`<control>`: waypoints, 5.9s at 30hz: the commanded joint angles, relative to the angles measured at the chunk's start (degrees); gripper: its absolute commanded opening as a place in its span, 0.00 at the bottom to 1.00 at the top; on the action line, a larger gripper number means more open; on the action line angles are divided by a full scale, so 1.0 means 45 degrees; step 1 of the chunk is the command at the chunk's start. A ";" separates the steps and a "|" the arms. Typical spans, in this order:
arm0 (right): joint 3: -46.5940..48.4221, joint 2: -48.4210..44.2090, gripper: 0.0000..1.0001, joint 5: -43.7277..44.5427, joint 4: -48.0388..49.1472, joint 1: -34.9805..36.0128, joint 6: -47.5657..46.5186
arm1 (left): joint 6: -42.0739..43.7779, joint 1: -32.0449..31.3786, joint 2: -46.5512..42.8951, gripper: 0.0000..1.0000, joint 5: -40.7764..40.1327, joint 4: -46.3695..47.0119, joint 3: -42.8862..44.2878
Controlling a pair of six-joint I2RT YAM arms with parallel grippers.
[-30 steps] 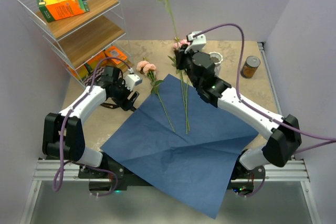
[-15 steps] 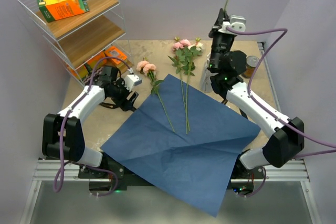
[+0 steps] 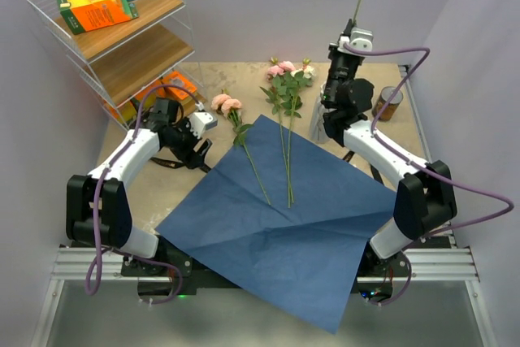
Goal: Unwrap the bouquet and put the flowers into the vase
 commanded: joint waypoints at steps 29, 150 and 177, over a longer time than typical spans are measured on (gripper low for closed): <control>-0.3935 0.0090 0.00 0.0649 0.3793 0.0380 0.1288 | 0.1158 0.0784 -0.0206 0.79 0.1040 -0.0566 0.0468; -0.0227 0.5010 0.63 -0.0933 -1.2810 0.3252 0.8729 | 0.0943 0.1429 -0.0108 0.79 0.2075 -0.1972 0.1269; -0.2349 0.4447 0.00 -0.2554 -0.9887 0.3641 0.9650 | 0.0943 0.1605 0.0146 0.79 0.2153 -0.1875 0.1171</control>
